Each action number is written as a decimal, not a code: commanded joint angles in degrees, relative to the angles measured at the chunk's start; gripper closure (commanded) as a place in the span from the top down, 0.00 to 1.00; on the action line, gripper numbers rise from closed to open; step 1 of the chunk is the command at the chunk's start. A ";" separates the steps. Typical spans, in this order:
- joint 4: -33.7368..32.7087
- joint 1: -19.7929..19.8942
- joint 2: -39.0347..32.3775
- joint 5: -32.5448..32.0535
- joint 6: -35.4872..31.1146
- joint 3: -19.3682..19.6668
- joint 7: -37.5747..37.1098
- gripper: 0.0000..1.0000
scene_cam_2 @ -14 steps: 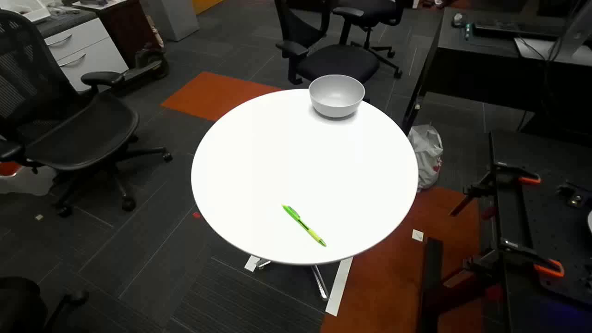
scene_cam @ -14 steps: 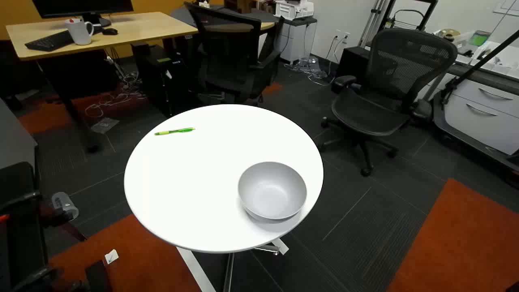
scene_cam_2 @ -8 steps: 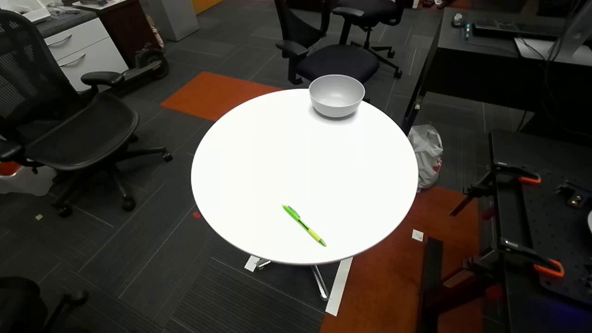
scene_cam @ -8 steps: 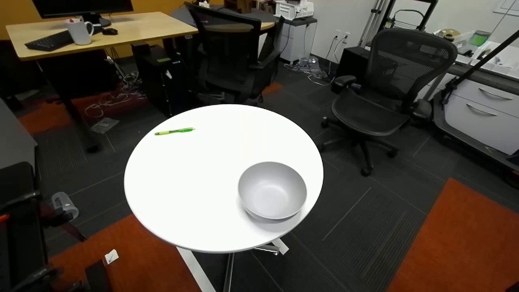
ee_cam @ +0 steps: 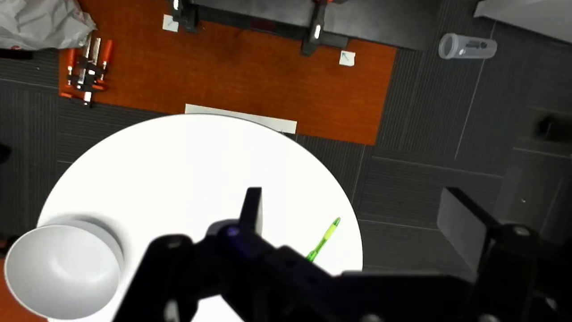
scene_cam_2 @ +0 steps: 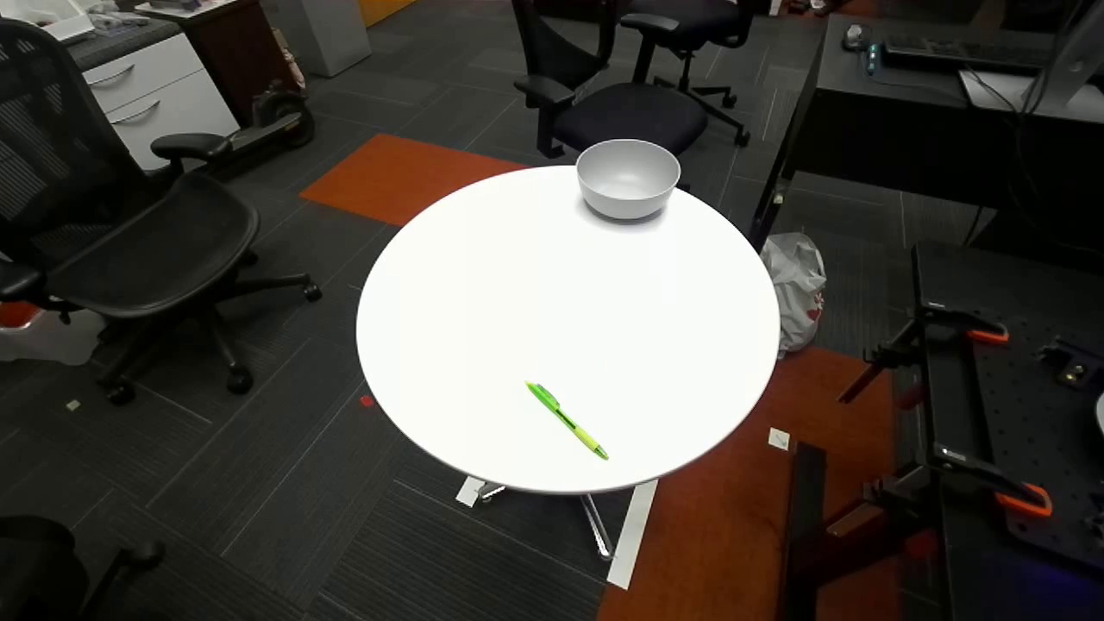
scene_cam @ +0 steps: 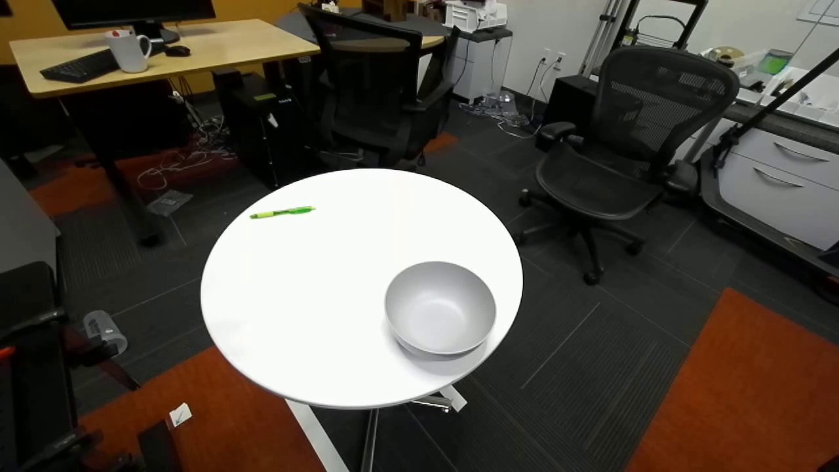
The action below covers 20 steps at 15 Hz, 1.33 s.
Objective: Take the marker from the table and put it in the white bowl
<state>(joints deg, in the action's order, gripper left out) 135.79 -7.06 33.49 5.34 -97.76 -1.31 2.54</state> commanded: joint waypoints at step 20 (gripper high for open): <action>-1.78 -0.51 -41.32 -9.88 -49.30 -7.75 -43.60 1.00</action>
<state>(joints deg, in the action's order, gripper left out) 137.54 -6.71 -2.15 -1.37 -144.52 -10.55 -37.12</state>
